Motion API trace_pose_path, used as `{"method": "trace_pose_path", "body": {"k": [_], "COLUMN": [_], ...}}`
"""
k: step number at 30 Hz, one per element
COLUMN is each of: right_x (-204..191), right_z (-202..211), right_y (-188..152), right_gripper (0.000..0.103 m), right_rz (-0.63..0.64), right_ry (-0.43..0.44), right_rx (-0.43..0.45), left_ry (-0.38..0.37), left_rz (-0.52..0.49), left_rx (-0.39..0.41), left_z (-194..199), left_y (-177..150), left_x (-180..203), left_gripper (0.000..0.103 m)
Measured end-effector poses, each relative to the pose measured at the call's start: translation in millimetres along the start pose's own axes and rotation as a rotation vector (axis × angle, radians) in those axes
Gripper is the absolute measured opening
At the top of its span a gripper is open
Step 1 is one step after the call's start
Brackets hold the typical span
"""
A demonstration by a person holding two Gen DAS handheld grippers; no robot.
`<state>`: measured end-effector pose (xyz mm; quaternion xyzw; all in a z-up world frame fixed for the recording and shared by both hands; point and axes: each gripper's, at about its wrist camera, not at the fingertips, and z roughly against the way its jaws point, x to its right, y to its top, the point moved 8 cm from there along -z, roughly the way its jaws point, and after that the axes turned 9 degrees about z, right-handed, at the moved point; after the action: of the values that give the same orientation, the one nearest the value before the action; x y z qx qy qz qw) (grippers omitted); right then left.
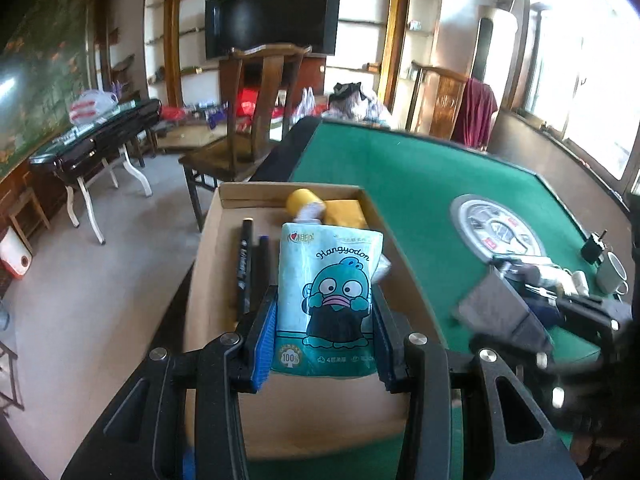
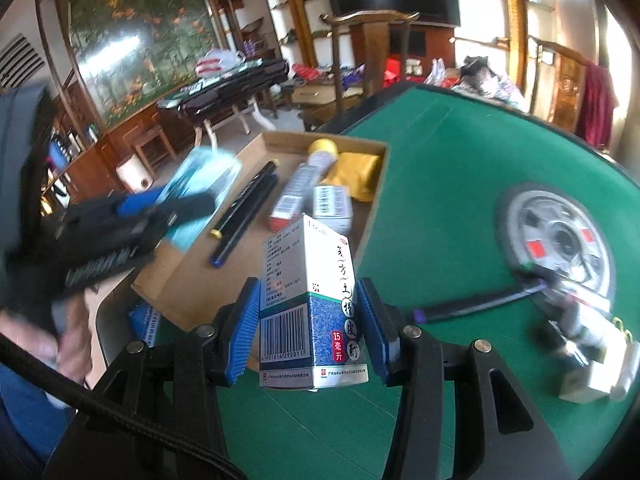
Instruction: Organize objects
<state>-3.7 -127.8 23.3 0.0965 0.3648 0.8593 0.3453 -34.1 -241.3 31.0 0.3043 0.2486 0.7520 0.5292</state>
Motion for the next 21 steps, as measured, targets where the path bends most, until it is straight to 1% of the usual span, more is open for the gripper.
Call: {"method": "trace_pose_path", "body": {"k": [2, 4, 6, 8, 9, 11, 14, 17, 21], "right_x": [-7, -12, -16, -19, -20, -22, -24, -26, -25], "right_z": [-13, -30, -44, -55, -62, -71, -83, -95, -107], "right_y": [3, 5, 6, 7, 8, 10, 14, 14, 16], "right_gripper": [0.046, 0.046, 0.046, 0.046, 0.046, 0.047, 0.047, 0.047, 0.047], "right_rz": [0.001, -0.003, -0.016, -0.028, -0.039, -0.061, -0.085, -0.110, -0.144], "right_ry": [0.017, 0.033, 0.058, 0.064, 0.070, 0.090, 0.108, 0.111, 0.115], "right_rx": [-0.020, -0.050, -0.075, -0.094, -0.105, -0.120, -0.137, -0.160, -0.171], "left_ry": [0.022, 0.015, 0.040, 0.026, 0.033, 0.027, 0.062, 0.067, 0.050], "left_rz": [0.023, 0.030, 0.059, 0.081, 0.104, 0.118, 0.130, 0.146, 0.144], "left_rx": [-0.030, -0.071, -0.095, -0.132, -0.141, -0.177, -0.201, -0.235, -0.247], "left_z": [-15, -32, -49, -68, -76, -93, -116, -135, -144], "left_y": [11, 21, 30, 36, 41, 44, 48, 49, 50], "left_x": [-14, -23, -34, -40, -44, -47, -51, -54, -52], "left_gripper": [0.036, 0.036, 0.036, 0.037, 0.036, 0.037, 0.037, 0.037, 0.037]}}
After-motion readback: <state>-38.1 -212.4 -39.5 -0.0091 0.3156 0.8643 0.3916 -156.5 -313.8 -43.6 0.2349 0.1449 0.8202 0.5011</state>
